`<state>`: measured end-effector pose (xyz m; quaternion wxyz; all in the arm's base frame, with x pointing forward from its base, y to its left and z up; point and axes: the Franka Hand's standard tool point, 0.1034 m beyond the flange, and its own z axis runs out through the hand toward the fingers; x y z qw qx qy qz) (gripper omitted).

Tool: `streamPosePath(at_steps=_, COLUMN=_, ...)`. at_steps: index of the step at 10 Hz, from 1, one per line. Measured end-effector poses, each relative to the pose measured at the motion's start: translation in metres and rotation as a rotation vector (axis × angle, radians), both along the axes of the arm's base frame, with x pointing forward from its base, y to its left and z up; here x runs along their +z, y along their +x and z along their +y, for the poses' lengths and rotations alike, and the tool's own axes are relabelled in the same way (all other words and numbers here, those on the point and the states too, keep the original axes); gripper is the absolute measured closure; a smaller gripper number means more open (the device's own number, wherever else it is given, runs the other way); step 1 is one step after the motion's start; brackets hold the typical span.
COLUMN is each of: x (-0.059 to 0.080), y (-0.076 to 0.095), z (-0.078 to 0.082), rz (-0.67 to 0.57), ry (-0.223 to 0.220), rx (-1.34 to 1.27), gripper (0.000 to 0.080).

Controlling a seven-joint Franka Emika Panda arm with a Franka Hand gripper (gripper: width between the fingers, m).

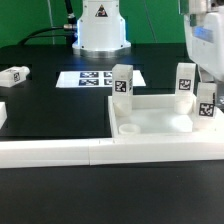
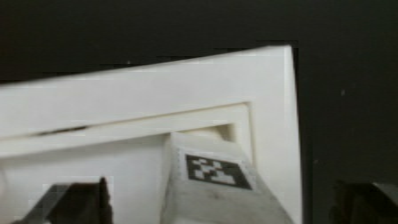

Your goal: Assemble square table

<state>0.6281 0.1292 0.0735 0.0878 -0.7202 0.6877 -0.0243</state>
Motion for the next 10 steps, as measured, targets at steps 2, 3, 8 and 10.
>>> streamPosePath(at_steps=2, x=-0.001, y=-0.001, z=0.0, rz=-0.018, ry=-0.028, rx=0.169, gripper=0.0153)
streamPosePath(at_steps=3, x=-0.001, y=-0.001, z=0.0, rz=-0.024, ry=-0.039, rx=0.231, gripper=0.0153)
streamPosePath(at_steps=8, x=-0.001, y=0.0, z=-0.008, rz=-0.05, ry=-0.201, rx=0.944, gripper=0.015)
streamPosePath(at_steps=10, x=-0.003, y=0.002, z=-0.014, rz=-0.081, ry=-0.246, rx=1.106, gripper=0.015)
